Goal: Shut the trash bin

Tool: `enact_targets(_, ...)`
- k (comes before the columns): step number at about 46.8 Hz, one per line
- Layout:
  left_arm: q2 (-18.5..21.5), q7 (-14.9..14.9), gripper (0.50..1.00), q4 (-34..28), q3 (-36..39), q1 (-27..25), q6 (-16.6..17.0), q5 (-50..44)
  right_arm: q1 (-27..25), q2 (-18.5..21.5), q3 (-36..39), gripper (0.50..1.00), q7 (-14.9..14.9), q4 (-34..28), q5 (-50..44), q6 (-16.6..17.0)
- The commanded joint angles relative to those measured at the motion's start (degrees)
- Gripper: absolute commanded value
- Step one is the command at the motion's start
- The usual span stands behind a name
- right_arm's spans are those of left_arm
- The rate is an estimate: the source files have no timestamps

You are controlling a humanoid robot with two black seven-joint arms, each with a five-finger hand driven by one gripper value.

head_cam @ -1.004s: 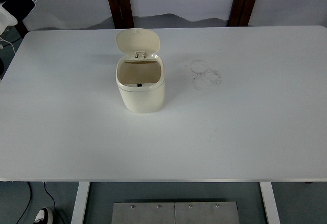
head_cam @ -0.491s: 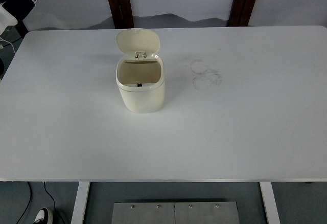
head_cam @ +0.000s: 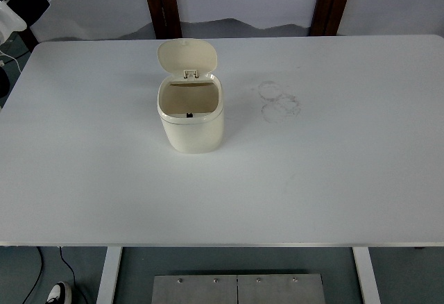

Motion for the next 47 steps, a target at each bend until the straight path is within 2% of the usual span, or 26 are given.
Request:
enact_targets(1, 0.0, 0.7, 1.0, -0.2, 0.0, -1.3, 0.1, 0.1, 0.0, 0.0, 0.0, 0.995, 0.0, 0.0, 0.0, 0.0)
enact_targets(5, -0.2, 3.2, 1.0, -0.3, 0.0, -2.8, 0.2, 0.1, 0.0, 0.0, 0.0, 0.995, 0.0, 0.0, 0.0, 0.0)
enact_targets(12, -2.7, 7.4, 1.0, -0.3, 1.2, -5.9, 0.3, 0.6, 0.0, 0.0, 0.0, 0.995, 0.0, 0.0, 0.0, 0.0)
enact_targets(13, -3.8, 9.2, 1.0, -0.3, 2.6, -7.6, 0.8, 1.7, 0.0, 0.0, 0.0, 0.995, 0.0, 0.0, 0.0, 0.0)
enact_targets(15, -4.5, 10.2, 1.0, -0.3, 3.5, -8.6, 1.0, 3.2, 0.0, 0.0, 0.0, 0.995, 0.0, 0.0, 0.0, 0.0)
enact_targets(27, -8.7, 14.4, 1.0, -0.9, 8.2, -12.8, 1.0, 9.3, 0.0, 0.0, 0.0, 0.995, 0.0, 0.0, 0.0, 0.0)
enact_targets(33, -8.8, 15.9, 1.0, -3.2, 11.6, -14.5, 1.0, 9.7, 0.0, 0.0, 0.0, 0.995, 0.0, 0.0, 0.0, 0.0)
enact_targets(47, -8.6, 21.0, 1.0, -8.6, 24.4, -22.8, 0.9, 9.9, 0.0, 0.0, 0.0, 0.995, 0.1, 0.0, 0.0, 0.0)
